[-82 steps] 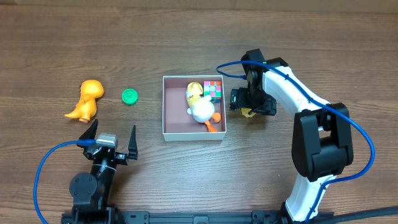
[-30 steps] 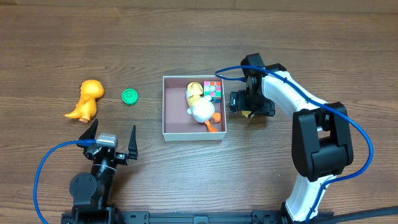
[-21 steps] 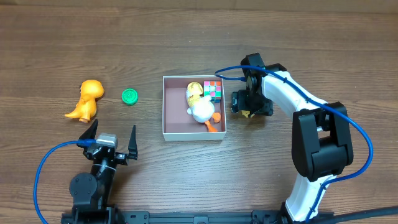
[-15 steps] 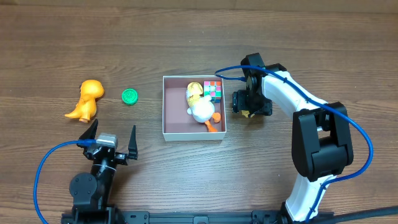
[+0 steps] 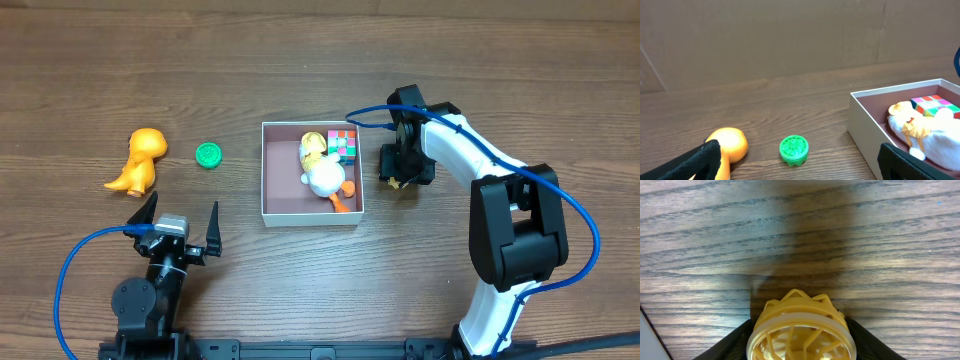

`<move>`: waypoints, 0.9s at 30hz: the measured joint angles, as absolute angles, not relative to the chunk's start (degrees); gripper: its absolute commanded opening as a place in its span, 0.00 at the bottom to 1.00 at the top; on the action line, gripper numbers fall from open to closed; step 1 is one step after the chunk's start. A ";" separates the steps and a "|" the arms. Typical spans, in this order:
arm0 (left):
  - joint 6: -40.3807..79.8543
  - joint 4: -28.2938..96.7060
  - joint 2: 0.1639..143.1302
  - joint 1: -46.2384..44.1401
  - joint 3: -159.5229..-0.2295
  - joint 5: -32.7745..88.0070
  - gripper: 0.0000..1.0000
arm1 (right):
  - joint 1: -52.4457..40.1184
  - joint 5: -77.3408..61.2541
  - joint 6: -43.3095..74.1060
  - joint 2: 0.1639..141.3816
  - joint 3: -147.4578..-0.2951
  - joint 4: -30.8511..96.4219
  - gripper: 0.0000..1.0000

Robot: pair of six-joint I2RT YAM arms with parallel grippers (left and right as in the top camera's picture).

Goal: Pack container
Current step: 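Lift the yellow lattice object with the right gripper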

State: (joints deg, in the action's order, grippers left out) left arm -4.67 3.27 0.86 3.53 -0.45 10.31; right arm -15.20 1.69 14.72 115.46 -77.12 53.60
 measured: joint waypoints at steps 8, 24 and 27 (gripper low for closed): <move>-4.67 3.27 0.86 3.53 -0.45 10.31 1.00 | -15.20 1.65 14.74 115.46 -77.12 53.58 0.52; -4.67 3.25 0.86 3.53 -0.45 10.31 1.00 | -15.20 3.07 14.72 115.57 -89.80 63.18 0.51; -4.67 3.27 0.84 3.53 -0.45 10.31 1.00 | -15.20 3.62 14.74 115.57 -94.76 66.22 0.51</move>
